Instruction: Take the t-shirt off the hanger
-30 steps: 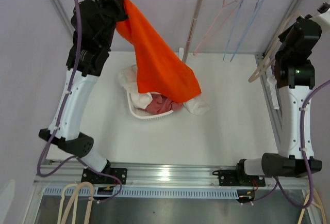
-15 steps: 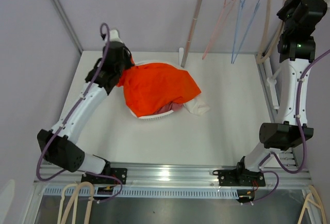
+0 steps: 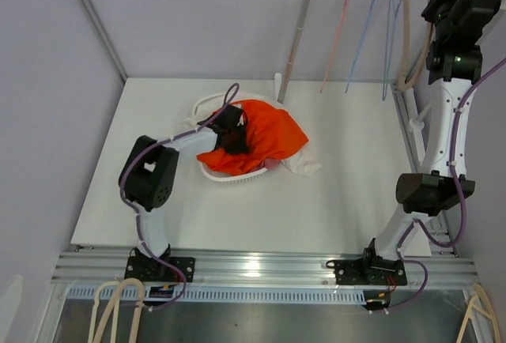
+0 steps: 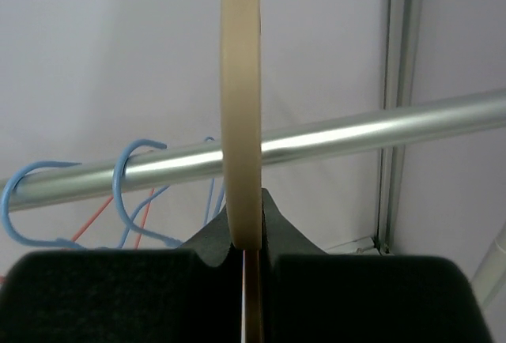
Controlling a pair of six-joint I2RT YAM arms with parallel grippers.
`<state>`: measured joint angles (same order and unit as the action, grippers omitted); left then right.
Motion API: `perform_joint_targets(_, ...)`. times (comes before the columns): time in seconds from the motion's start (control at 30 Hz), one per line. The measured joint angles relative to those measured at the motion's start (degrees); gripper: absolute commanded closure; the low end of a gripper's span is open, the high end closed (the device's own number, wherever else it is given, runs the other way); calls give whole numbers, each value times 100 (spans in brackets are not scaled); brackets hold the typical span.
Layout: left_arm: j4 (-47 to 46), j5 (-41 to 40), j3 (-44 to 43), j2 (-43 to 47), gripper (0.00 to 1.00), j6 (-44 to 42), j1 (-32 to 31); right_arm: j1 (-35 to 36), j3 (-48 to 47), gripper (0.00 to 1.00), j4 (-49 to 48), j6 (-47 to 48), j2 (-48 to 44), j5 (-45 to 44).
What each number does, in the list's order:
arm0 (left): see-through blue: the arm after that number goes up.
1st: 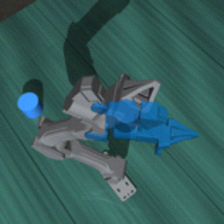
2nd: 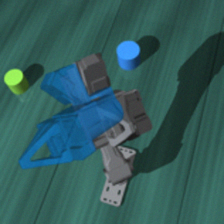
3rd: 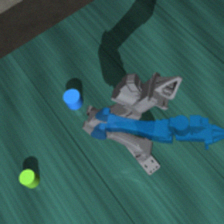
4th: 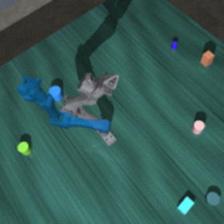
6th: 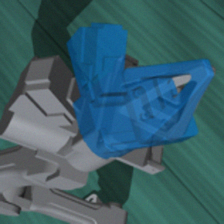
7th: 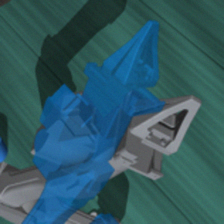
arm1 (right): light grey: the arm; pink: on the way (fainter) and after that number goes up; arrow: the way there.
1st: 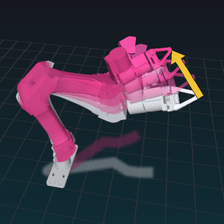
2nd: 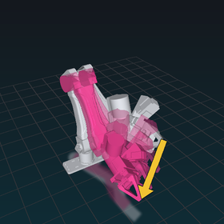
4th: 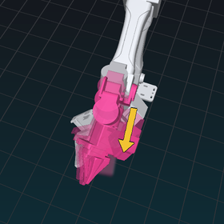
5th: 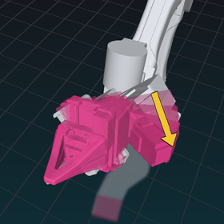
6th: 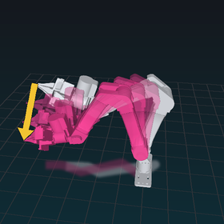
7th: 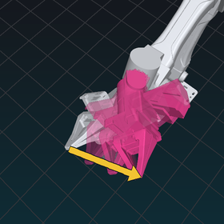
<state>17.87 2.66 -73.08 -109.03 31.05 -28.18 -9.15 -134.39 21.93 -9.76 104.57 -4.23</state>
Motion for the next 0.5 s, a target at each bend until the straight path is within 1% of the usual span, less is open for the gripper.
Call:
perform_joint_targets(0.07, -57, 203, -131, -262, 99, 59, 4, -11, -63, 100, -120, 46, 122, 103)
perform_joint_targets(0.17, 31, 302, -304, -284, 99, 109, 4, -13, -63, 100, -240, 83, 184, 249)
perform_joint_targets(0.2, 72, 332, -363, -299, 94, 111, 4, -13, -63, 100, -291, 92, 188, 308)
perform_joint_targets(0.27, 94, 365, -389, -304, 72, 138, 2, -13, -63, 100, -297, 107, 197, 367)
perform_joint_targets(0.3, 101, 378, -389, -291, 66, 149, 2, -13, -70, 100, -315, 116, 216, 385)
perform_joint_targets(0.37, 85, 387, -356, -197, 57, 175, -24, -17, -136, 100, -376, 136, 304, 435)
perform_joint_targets(0.4, 85, 352, -302, -85, 48, 170, -48, -20, -164, 100, -413, 144, 350, 463)
perform_joint_targets(0.43, 92, 299, -238, 50, 22, 153, -74, -20, -186, 100, -446, 146, 391, 481)
perform_joint_targets(0.47, 109, 216, -179, 210, 14, 96, -103, -20, -203, 100, -468, 151, 428, 496)
perform_joint_targets(0.5, 136, 118, -114, 422, 2, 118, -131, -20, -205, 100, -483, 160, 457, 503)
